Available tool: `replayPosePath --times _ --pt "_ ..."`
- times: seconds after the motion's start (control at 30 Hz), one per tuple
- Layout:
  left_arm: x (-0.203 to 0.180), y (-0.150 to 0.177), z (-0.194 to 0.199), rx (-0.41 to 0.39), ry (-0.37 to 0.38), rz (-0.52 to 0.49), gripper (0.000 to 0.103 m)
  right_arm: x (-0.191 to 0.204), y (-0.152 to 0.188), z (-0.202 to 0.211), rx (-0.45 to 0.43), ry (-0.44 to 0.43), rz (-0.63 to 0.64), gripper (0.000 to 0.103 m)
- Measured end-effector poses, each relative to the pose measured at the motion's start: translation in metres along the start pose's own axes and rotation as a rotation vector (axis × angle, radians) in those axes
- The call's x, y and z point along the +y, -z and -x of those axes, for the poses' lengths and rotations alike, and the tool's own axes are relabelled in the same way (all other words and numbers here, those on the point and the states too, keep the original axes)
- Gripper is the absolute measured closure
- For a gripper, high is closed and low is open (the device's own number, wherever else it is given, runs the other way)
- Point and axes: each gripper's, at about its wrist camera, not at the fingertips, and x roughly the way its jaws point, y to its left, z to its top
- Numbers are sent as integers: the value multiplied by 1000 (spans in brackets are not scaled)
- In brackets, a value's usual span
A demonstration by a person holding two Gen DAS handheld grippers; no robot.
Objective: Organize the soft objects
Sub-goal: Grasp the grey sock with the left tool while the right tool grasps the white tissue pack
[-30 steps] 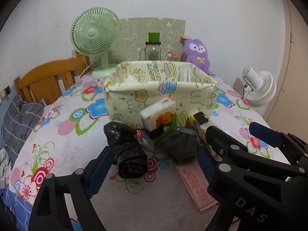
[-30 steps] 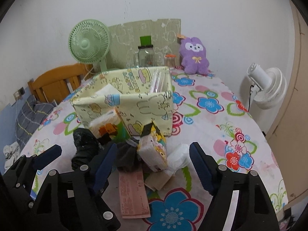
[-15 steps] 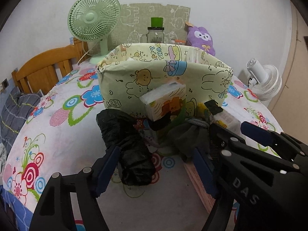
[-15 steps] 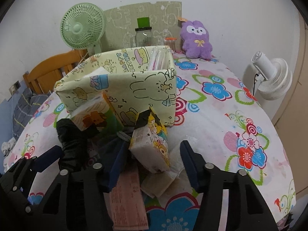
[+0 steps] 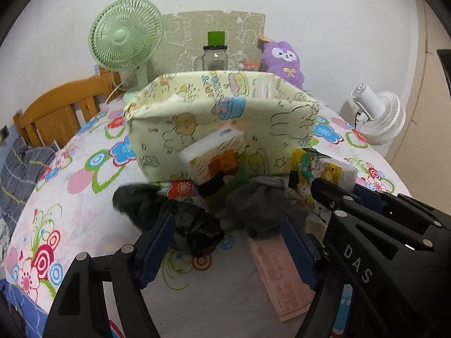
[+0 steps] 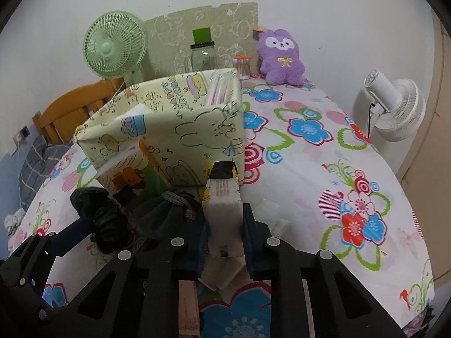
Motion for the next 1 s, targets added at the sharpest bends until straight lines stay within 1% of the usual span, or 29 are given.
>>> replayPosePath --times 0.23,0.33,0.5,0.63,0.7,0.77,0.83,0.93,1.0 --pt "-15 -6 -2 -7 16 -21 24 -13 -1 11 -28 1 -22 79" --pt "-20 -10 -7 -2 23 -24 27 -17 -2 14 -32 7 -31 78" --pt "-26 -13 -18 10 38 -26 30 -26 -4 11 -29 17 -49 78" --pt "-27 -14 -29 29 43 -19 31 -27 -5 5 -20 20 -49 78" --pt "-26 -14 -33 39 42 -16 36 -26 -6 2 -17 20 -47 78" --pt "-24 -14 -38 50 41 -7 39 -26 -6 -2 -12 19 -46 78" --pt "-22 -14 -41 55 36 -1 44 -24 -7 -5 -6 18 -43 78" --pt "-21 -13 -44 58 51 4 48 -23 -7 -8 3 14 -44 78" --pt "-20 -13 -44 61 61 5 53 -23 -7 -9 4 15 -46 78"
